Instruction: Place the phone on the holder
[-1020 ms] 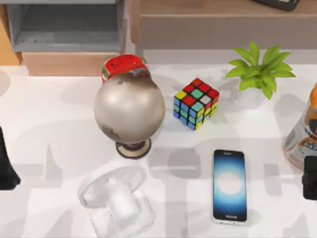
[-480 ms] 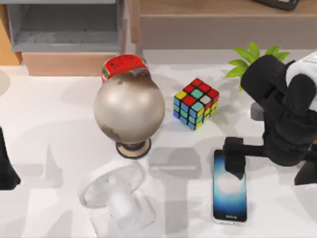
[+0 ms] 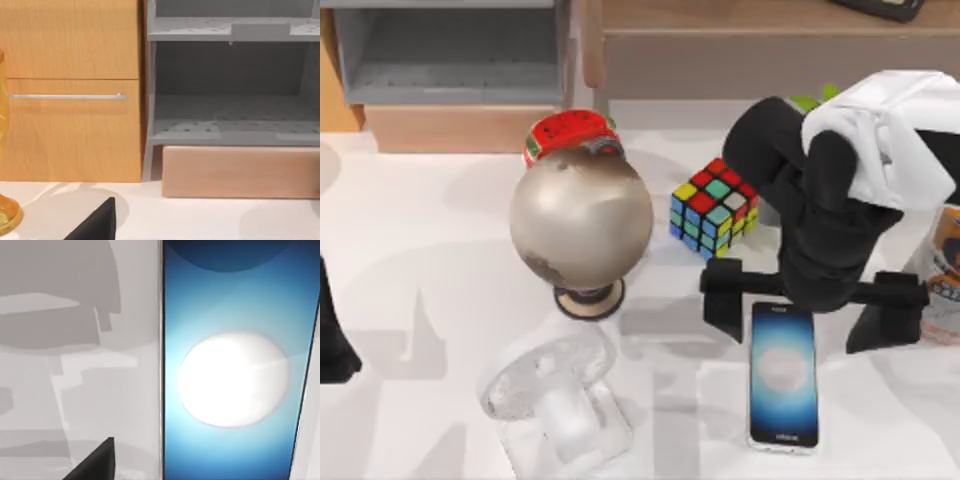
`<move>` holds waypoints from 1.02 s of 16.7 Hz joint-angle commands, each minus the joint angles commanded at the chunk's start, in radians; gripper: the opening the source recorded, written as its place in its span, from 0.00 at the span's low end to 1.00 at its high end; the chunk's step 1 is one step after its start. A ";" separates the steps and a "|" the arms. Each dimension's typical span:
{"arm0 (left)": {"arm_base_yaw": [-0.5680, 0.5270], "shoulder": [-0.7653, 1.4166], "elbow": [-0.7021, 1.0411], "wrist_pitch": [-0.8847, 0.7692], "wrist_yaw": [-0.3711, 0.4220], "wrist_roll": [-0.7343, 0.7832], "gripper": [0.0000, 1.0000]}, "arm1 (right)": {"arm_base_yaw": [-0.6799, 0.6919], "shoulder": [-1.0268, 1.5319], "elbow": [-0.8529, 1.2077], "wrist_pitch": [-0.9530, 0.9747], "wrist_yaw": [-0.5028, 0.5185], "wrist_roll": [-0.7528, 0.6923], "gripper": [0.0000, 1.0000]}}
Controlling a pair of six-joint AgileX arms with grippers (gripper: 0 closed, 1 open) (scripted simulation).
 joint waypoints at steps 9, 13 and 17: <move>0.000 0.000 0.000 0.000 0.000 0.000 1.00 | -0.001 0.070 -0.083 0.157 0.000 0.000 1.00; 0.000 0.000 0.000 0.000 0.000 0.000 1.00 | 0.001 0.135 -0.154 0.290 0.001 0.004 1.00; 0.000 0.000 0.000 0.000 0.000 0.000 1.00 | 0.002 0.141 -0.159 0.300 0.001 0.004 1.00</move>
